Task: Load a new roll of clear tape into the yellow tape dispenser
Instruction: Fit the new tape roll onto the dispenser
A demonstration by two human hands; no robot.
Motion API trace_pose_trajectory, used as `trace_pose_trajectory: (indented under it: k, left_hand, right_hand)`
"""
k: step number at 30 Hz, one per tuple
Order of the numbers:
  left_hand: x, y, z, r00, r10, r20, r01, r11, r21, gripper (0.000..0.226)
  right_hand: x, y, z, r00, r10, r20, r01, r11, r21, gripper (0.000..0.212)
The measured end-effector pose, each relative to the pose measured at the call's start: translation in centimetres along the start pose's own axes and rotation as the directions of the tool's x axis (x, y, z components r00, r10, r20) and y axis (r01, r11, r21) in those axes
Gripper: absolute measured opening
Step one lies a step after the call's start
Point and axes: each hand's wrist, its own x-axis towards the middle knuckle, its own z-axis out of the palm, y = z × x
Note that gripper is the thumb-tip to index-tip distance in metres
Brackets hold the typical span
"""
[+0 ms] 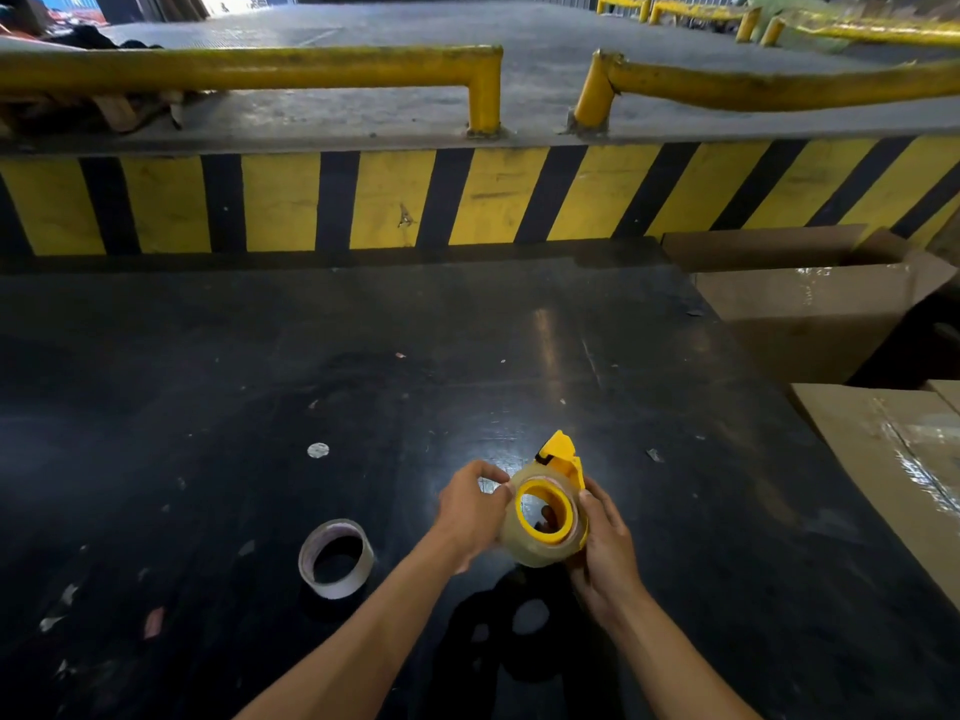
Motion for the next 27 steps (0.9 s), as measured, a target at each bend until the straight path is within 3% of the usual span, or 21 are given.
trace_pose_trajectory:
  k: [9,12,17,22,27]
  left_hand:
    - [-0.4,0.5,0.6,0.996,-0.009,-0.090,-0.007,0.984,-0.176,0.014]
    - [-0.5,0.2,0.8,0.987,0.083,-0.140,-0.104,0.983,-0.149,0.015]
    - [-0.9,-0.1,1.0,0.944,0.261,-0.203,-0.256,0.965,0.051,0.024]
    - [-1.5,-1.1,0.6,0.907,0.408,-0.101,-0.407,0.913,0.029,0.036]
    - [-1.4,-1.5,-0.6,0.911,0.411,0.030,-0.407,0.909,-0.087,0.051]
  right_hand:
    - [0.7,0.0,1.0,1.000,-0.020,-0.009,0.020,1.000,0.012,0.032]
    - [0.6,-0.1,1.5,0.994,-0.081,0.071,0.090,0.988,-0.129,0.031]
    - [0.6,0.5,1.9,0.965,-0.201,0.166,0.253,0.878,-0.406,0.038]
    - [0.5,0.5,1.9,0.949,-0.244,0.199,0.310,0.832,-0.459,0.056]
    - [0.4,-0.3,1.7,0.963,-0.142,0.229,0.218,0.910,-0.352,0.059]
